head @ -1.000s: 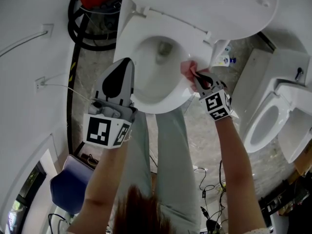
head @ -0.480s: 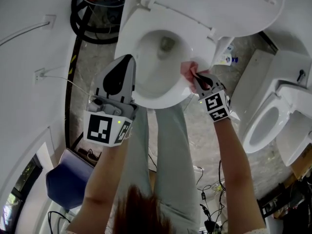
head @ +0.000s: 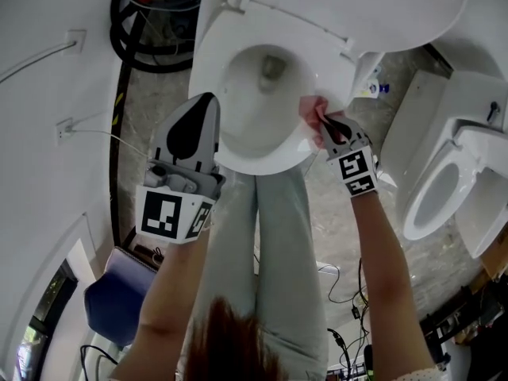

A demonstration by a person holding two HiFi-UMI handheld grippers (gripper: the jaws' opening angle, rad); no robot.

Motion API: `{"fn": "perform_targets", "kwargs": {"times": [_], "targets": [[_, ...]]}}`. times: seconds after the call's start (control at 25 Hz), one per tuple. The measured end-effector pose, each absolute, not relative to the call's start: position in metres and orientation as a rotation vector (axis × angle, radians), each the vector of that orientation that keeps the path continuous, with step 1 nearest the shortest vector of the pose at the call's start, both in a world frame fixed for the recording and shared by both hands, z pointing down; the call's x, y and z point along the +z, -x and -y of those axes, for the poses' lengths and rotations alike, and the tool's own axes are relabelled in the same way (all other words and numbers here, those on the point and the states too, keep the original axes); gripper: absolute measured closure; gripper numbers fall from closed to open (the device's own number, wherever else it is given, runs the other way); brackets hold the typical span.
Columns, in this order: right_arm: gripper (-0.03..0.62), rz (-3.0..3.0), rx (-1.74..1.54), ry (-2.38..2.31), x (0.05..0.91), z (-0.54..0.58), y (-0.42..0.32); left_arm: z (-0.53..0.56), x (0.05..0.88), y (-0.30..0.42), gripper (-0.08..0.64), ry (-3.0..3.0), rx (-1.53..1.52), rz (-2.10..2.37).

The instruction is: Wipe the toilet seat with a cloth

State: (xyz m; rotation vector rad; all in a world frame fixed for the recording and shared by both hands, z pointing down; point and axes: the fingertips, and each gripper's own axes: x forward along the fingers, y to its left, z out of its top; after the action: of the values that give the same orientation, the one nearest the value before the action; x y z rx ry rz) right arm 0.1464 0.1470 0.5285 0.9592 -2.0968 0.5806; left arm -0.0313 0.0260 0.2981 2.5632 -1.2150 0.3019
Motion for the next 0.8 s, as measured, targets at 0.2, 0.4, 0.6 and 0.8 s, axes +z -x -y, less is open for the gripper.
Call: {"fn": "perform_targets", "kwargs": {"times": [0.2,0.4,0.6,0.8], "targets": [[0.565,2.062,0.592,-0.985,0.530,-0.153,-0.142,-0.025,0.300,0.044,0.558,-2.576,0.295,1.165],[0.565,2.040,0.609,-1.063,0.530,-0.159,-0.137,-0.026,0.300,0.054,0.558,-2.587,0.292,1.110],[0.565,2.014,0.628,-1.080,0.531,-0.166,-0.128,-0.026,0.298,0.064,0.558,-2.603,0.292,1.074],[0.565,1.989,0.653,-1.080,0.532,-0.178,-0.115,-0.029,0.297,0.076,0.558,-2.607,0.290,1.050]]}}
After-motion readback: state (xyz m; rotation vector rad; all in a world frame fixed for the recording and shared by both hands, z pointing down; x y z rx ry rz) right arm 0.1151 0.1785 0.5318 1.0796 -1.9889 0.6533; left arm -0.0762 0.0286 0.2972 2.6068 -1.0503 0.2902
